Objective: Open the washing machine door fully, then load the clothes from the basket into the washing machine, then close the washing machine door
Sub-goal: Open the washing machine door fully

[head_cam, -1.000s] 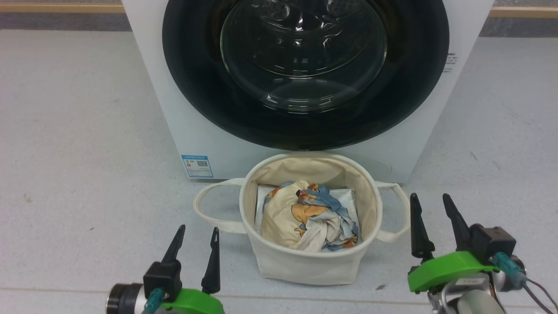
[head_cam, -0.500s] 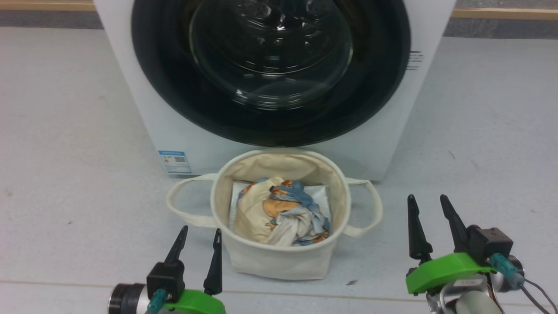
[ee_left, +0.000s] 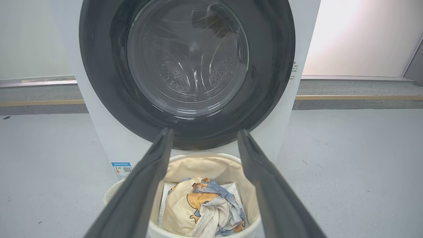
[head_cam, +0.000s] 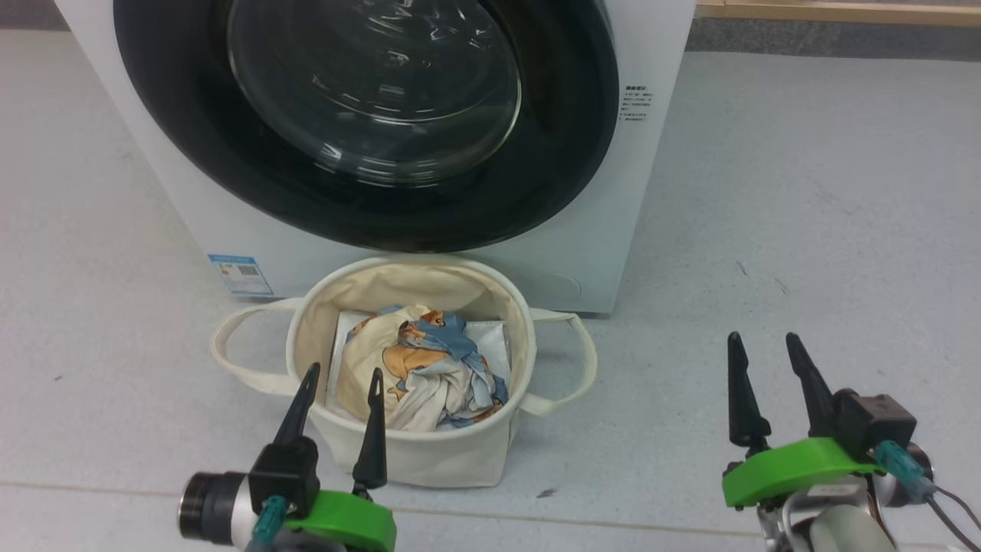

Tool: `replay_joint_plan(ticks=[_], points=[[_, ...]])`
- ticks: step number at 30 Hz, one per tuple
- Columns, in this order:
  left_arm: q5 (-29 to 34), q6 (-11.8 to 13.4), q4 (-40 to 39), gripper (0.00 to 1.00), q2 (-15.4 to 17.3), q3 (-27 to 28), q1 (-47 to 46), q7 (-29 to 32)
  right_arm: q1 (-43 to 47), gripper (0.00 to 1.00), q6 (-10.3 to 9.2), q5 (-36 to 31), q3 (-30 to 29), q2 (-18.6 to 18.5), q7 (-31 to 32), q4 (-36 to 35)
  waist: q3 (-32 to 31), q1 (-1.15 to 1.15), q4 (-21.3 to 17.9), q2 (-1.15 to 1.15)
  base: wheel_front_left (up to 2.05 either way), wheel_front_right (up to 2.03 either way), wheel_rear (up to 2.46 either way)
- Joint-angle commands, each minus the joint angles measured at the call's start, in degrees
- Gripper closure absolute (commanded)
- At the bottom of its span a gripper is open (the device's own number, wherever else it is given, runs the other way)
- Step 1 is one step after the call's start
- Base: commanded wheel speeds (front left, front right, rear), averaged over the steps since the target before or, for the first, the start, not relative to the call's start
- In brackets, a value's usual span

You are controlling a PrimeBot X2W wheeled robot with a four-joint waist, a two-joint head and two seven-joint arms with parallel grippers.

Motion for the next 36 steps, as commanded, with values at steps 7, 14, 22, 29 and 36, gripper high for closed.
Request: replay_joint_plan(ticks=[7, 14, 22, 29, 36], points=[[1.3, -0.1, -2.1, 0.00, 0.4, 1.9, -1.4, -0.7, -1.8, 0.00, 0.00, -0.3, 1.2, -0.1, -0.7, -2.5, 0.3, 0.00, 0.3, 0.00, 0.51, 0.51, -1.01], [1.6, -0.8, -2.0, 0.00, 0.3, 1.4, -1.3, -0.7, -2.0, 0.00, 0.00, -1.6, 0.5, -0.1, -0.7, -1.3, 0.3, 0.00, 0.4, 0.00, 0.05, 0.05, -0.09], [1.5, -1.3, -2.6, 0.00, 0.2, 1.5, -1.8, -0.7, -3.9, 1.00, 0.00, 5.2, 0.9, -0.1, -0.7, -2.3, 2.2, 0.00, -0.1, 0.00, 0.00, 0.00, 0.00], [1.2, -1.6, -2.9, 0.00, 0.1, 0.7, -4.2, -0.7, -13.6, 1.00, 0.00, 29.1, 1.4, -0.1, 0.9, 7.5, 6.6, 0.00, -0.1, 0.00, 0.00, 0.00, 0.00], [1.2, -1.3, -3.2, 0.00, 0.1, -0.1, -7.5, -0.7, -27.7, 1.00, 0.00, 44.9, -2.2, -0.1, 10.4, 17.0, 12.1, 0.00, 0.8, 0.00, 0.00, 0.00, 0.00]])
